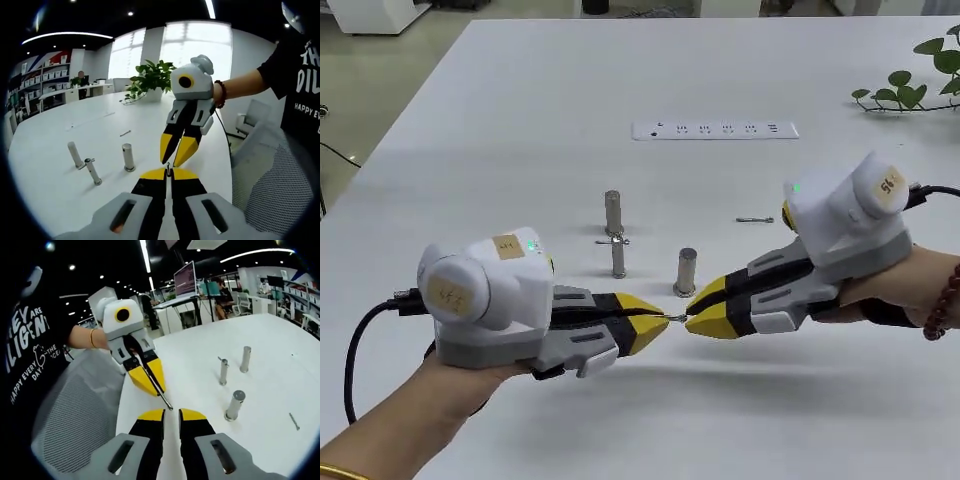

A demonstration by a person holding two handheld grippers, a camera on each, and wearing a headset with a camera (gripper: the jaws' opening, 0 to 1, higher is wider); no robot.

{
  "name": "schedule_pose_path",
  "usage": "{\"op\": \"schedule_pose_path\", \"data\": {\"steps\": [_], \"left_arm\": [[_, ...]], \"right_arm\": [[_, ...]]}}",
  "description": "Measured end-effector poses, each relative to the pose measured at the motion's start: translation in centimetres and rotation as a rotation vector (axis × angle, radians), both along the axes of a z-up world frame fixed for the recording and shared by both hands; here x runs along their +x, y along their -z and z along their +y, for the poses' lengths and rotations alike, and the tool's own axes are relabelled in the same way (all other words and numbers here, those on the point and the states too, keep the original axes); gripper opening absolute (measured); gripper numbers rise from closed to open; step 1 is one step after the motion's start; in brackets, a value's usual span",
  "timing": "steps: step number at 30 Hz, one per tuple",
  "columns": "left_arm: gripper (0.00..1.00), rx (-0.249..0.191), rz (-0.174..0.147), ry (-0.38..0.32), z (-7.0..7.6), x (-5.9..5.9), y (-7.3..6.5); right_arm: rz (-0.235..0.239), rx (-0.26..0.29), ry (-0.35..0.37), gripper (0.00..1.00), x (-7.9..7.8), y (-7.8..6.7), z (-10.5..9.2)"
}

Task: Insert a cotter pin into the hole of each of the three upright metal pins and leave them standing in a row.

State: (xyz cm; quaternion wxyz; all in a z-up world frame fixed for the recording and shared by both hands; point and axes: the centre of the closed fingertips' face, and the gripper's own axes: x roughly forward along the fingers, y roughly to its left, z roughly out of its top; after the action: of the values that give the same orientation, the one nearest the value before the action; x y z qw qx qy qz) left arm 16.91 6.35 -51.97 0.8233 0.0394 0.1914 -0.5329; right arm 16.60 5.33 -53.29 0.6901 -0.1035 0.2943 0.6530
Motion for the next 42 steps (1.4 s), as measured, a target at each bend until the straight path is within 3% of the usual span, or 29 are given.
{"op": "schedule_pose_path", "data": {"steps": [14, 22, 32, 42], "left_arm": [[0.0, -0.081, 0.034, 0.029, -0.6, -0.6, -1.0], [0.0, -0.089, 0.049, 0.043, -0.7, -1.0, -0.9], [0.0, -0.042, 0.035, 0.051, -0.7, -1.2, 0.1], [0.04, -0.008, 0.004, -0.009, -0.4, -0.4, 0.6]], "right_arm": [[-0.032, 0.017, -0.072, 0.01, -1.0, -0.8, 0.7], [-0.105, -0.025, -0.147, 0.0, -1.3, -0.8, 0.4], [-0.227, -0.119, -0.23, 0.0, -1.5, -0.1, 0.3], [-0.274, -0.157, -0.227, 0.0, -0.6, 0.4, -0.2]]}}
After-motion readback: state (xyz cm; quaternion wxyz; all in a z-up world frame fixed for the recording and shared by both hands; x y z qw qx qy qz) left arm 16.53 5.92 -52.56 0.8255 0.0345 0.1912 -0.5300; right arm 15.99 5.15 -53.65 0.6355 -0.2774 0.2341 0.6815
